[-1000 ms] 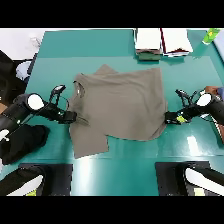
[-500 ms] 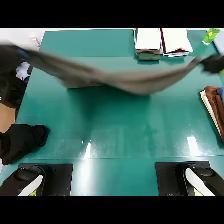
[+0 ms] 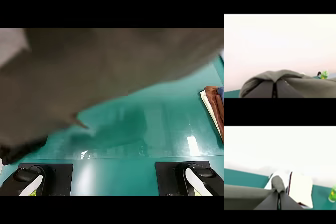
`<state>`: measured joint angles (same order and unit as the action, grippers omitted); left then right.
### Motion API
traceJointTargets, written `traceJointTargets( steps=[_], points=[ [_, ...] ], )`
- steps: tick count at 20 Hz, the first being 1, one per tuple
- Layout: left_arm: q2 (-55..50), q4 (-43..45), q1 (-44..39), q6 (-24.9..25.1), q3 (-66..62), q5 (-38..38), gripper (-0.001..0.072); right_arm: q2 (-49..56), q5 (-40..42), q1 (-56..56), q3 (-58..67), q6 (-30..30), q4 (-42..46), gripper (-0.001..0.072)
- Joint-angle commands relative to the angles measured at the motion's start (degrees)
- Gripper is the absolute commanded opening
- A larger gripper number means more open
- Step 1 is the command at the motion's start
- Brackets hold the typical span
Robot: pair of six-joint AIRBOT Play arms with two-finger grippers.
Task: Fold the shirts.
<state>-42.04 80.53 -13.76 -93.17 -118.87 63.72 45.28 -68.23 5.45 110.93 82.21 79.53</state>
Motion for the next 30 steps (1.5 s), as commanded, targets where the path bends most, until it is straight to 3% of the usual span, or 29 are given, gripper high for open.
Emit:
traceJointTargets(
  steps=[1, 3, 8, 12, 14, 16, 19, 22, 24, 27, 30],
  points=[
    [-3.13, 0.79, 0.0, 0.15, 0.09, 1.07, 0.0025, 5.95, -8.0, -0.02, 8.85, 0.26, 1.49, 0.0017],
    [-6.38, 0.79, 0.0, 0.17, 4.76, 3.96, 0.0025, 9.88, -10.45, -0.02, 8.11, 0.26, 1.51, 0.0017],
    [-21.18, 1.07, 0.0, 0.66, 18.53, 8.41, 0.0026, 20.55, -9.46, -0.02, -8.0, 0.22, 1.16, 0.0017],
    [-37.44, 3.93, 0.2, 0.76, 26.03, 4.63, 0.0026, 32.87, -5.38, -0.02, -18.93, 0.17, 1.18, 0.0017],
    [-45.4, 4.85, 0.17, 3.28, 26.05, 0.92, 0.0026, 38.8, -0.5, -0.02, -20.79, 0.2, 1.14, 0.0017],
    [-50.93, 4.9, 0.17, 3.48, 26.03, -3.8, 0.0026, 44.28, 2.36, -0.02, -19.17, 0.26, 1.05, 0.0017],
    [-53.77, 4.09, 1.33, 3.3, 25.07, -5.55, 0.0025, 49.81, 0.0, -0.15, -12.85, 0.81, 1.03, 0.0017],
    [-53.75, 2.58, 4.13, 3.39, 21.09, 0.68, 0.0026, 49.77, -2.4, 0.66, -7.76, 0.68, 1.2, 0.0017],
    [-53.75, 0.81, 4.81, 6.1, 18.1, 7.48, 0.0026, 47.52, -3.52, 2.05, -7.61, 0.63, 1.27, 0.0017],
    [-53.77, -4.04, 4.98, 10.84, 17.07, 17.2, 0.0026, 43.04, -4.24, 4.07, -13.16, -0.07, 1.6, 0.0017],
    [-53.77, -4.11, 4.98, 10.93, 19.43, 20.04, 0.0026, 38.91, -3.89, 5.9, -22.71, -0.61, 1.57, 0.0017]
  ],
)
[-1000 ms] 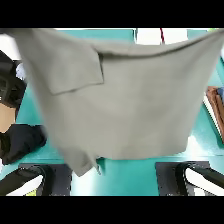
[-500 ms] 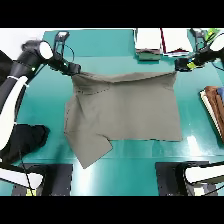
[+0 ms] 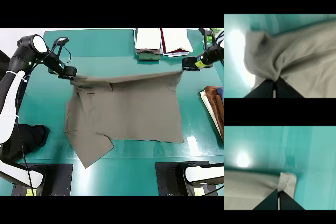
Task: Fold the shirts.
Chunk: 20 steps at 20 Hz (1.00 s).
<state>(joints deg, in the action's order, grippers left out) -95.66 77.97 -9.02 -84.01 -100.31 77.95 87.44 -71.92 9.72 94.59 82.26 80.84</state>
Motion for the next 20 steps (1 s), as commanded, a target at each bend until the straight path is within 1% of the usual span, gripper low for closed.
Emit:
traceJointTargets(
  steps=[1, 4, 8, 11, 15, 16, 17, 18, 19, 20],
  points=[
    [-0.15, -1.77, 0.24, 1.55, 2.14, 5.6, 0.0026, -4.2, 0.0, 1.84, -9.62, -1.2, 0.2, 0.0017],
    [-0.15, -3.32, 0.24, 1.53, 7.69, 3.43, 0.0026, -5.79, 1.38, 1.77, -17.97, -1.79, 0.22, 0.0017],
    [-0.15, -5.77, 0.24, 1.49, 15.87, -0.59, 0.0026, -5.81, 4.13, 0.92, -25.31, -1.77, -0.28, 0.0018],
    [-0.15, -5.99, 0.24, 1.07, 19.85, -3.26, 0.0026, -5.81, 5.49, -0.87, -28.11, -1.77, -0.2, 0.0018],
    [0.09, -5.97, 0.26, 0.24, 20.09, -2.54, 0.0028, -5.88, 5.77, -2.23, -27.8, -1.77, -0.26, 0.0021],
    [0.59, -5.75, 0.26, 0.2, 20.09, -1.99, 0.0028, -5.88, 5.07, -2.23, -26.91, -1.77, -0.24, 0.0048],
    [1.57, -5.07, 0.24, -0.17, 20.11, -1.88, 0.0028, -5.88, 3.91, -2.12, -25.53, -1.77, -0.22, 0.0229],
    [3.21, -3.98, 0.26, -0.72, 20.11, -1.92, 0.0029, -5.9, 2.4, -1.75, -23.98, -1.77, -0.24, 0.034],
    [5.18, -2.6, 0.26, -1.44, 20.11, -1.92, 0.0066, -5.9, 0.17, -1.36, -22.08, -1.79, -0.22, 0.0347],
    [7.45, -0.81, 0.24, -2.03, 20.11, -1.79, 0.0318, -5.9, -2.25, -0.94, -20.44, -1.81, -0.22, 0.0348]
  ],
)
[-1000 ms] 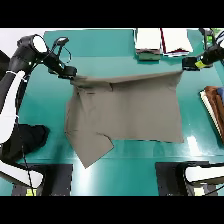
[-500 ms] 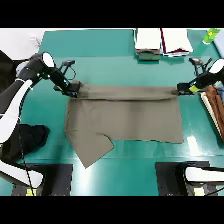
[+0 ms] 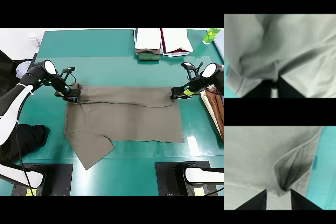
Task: Fold the shirts.
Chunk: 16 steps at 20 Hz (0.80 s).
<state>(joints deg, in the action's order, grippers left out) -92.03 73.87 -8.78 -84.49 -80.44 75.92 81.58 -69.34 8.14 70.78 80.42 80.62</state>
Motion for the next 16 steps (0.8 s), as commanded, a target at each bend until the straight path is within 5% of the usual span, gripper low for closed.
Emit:
traceJointTargets(
  steps=[1, 4, 7, 16],
  points=[
    [5.9, 4.83, 0.02, -2.73, 0.24, 0.81, 0.0438, -0.55, -6.88, 1.18, 4.28, 0.02, 0.0, 0.0348],
    [11.52, 5.64, 0.0, -3.17, 0.31, 4.48, 0.0426, -5.9, -8.17, 3.48, 0.48, 0.0, 0.02, 0.035],
    [17.99, 5.64, 0.0, -5.4, 3.06, 5.18, 0.0427, -14.23, -8.94, 7.19, -10.73, 0.02, 0.0, 0.0581],
    [39.93, 5.25, 0.0, -13.07, 36.54, -0.37, 0.0426, -25.57, -5.6, 12.24, -39.6, 0.61, -0.07, 0.0579]
  ],
)
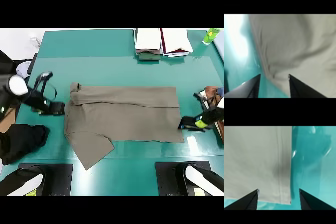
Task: Fold the shirts.
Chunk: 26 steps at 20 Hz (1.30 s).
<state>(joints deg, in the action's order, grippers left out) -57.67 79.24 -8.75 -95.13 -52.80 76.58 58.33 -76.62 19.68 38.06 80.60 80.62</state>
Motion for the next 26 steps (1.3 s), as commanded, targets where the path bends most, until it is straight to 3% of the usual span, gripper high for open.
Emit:
traceJointTargets(
  steps=[1, 3, 6, 7, 9, 17, 19, 22, 26],
  points=[
    [6.58, -0.13, -0.02, -2.64, 10.86, -1.2, 0.0426, -2.64, 2.58, 0.68, -8.31, 0.57, -0.17, 0.0579],
    [7.45, -0.07, -0.02, -3.45, 13.0, -1.53, 0.0426, -3.26, 4.37, 0.68, -10.36, 0.55, -2.56, 0.0571],
    [7.45, -0.17, -0.02, -3.48, 14.6, -2.71, 0.0426, -3.39, 5.46, 0.63, -11.02, 0.55, -2.89, 0.0496],
    [7.45, -0.2, -0.02, -3.69, 15.08, -2.64, 0.0427, -3.39, 5.77, 0.61, -10.99, 0.52, -2.99, 0.0373],
    [7.45, -1.2, -0.02, -4.44, 16.87, -2.71, 0.0427, -3.41, 6.14, 0.61, -10.99, 0.13, -2.99, 0.0028],
    [7.45, -11.76, -0.81, -3.61, 27.76, -9.03, 0.0447, -3.41, 6.25, 0.63, -10.99, 0.09, -2.91, 0.0019],
    [7.45, -13.25, -4.92, -4.04, 29.0, -11.5, 0.0446, -3.41, 6.67, 0.63, -10.99, 0.09, -2.93, 0.0019],
    [7.45, -13.46, -11.93, -8.59, 29.55, -16.83, 0.0442, -3.41, 6.73, 0.63, -10.99, 0.09, -2.91, 0.0019],
    [7.45, -13.38, -13.4, -9.33, 29.55, -19.08, 0.0026, -3.41, 6.4, 0.63, -10.73, 0.04, -2.69, 0.0019]
  ],
)
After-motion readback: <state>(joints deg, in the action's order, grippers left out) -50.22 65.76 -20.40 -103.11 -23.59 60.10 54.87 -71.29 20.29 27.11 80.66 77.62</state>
